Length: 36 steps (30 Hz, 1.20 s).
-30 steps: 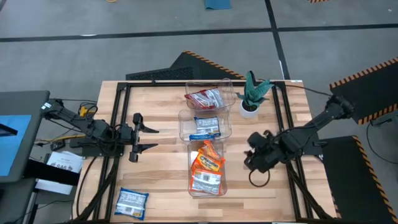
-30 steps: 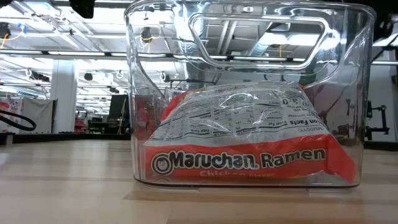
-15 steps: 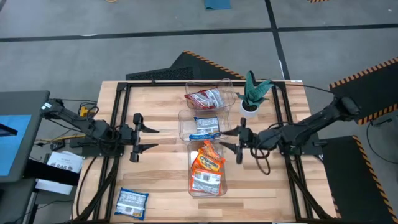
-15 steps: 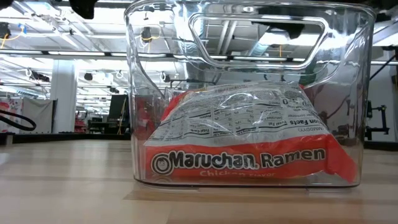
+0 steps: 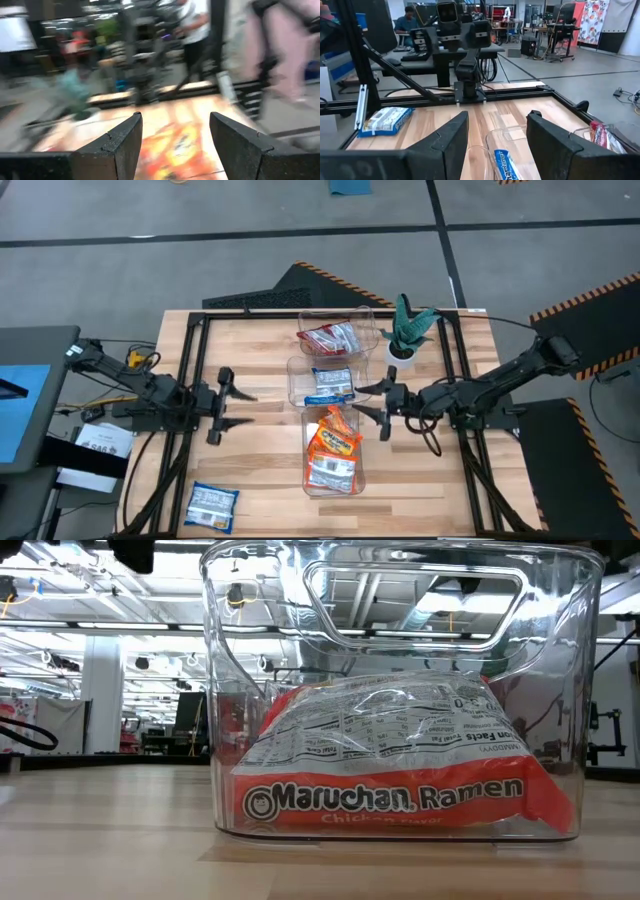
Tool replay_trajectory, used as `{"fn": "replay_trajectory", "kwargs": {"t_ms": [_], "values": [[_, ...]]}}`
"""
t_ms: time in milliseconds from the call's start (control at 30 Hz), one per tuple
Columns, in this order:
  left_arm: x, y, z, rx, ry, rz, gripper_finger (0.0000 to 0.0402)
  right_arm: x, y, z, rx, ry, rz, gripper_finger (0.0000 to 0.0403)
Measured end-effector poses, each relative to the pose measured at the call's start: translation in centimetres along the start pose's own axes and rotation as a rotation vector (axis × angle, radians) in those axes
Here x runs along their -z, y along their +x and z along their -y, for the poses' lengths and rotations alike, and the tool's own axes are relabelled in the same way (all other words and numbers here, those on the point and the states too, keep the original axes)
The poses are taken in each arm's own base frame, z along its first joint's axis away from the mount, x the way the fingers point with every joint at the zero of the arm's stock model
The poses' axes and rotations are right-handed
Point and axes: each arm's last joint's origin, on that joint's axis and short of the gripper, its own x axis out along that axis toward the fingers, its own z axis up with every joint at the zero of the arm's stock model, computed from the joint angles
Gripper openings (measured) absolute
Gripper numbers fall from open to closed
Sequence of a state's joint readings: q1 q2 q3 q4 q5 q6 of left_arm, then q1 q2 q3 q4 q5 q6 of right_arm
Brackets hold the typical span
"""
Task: Sort Maruchan noodles
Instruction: Put the blue noodle pack into the middle transparent bin
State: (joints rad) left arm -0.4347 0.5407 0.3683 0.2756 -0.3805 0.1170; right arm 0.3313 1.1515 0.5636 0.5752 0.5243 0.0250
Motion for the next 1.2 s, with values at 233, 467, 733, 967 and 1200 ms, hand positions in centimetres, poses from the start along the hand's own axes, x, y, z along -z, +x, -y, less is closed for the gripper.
{"fn": "replay_trajectory", "kwargs": {"t_ms": [233, 467, 733, 967, 1200], "values": [[-0.4, 1.9, 2.1, 0.25, -0.069, -0.118, 0.0216, 0.0, 0.0, 0.0, -0.001, -0.001, 0.0, 0.0218], [-1.1, 4.1, 6.2, 0.345, -0.11, -0.66, 0.0216, 0.3, 0.0, 0.0, -0.001, -0.014, -0.025, 0.0218], [-0.4, 6.6, 12.4, 0.417, -0.193, -1.152, 0.0216, 0.4, 0.0, 0.0, 0.0, -0.011, -0.039, 0.0218], [2.7, 8.0, 17.0, 0.442, -0.029, -1.366, 0.0216, 0.4, 0.0, 0.0, 0.0, 0.003, -0.04, 0.0218], [6.0, 6.8, 18.9, 0.444, 0.005, -1.594, 0.0216, 0.7, 0.0, 0.0, 0.002, -0.008, -0.061, 0.0218]]}}
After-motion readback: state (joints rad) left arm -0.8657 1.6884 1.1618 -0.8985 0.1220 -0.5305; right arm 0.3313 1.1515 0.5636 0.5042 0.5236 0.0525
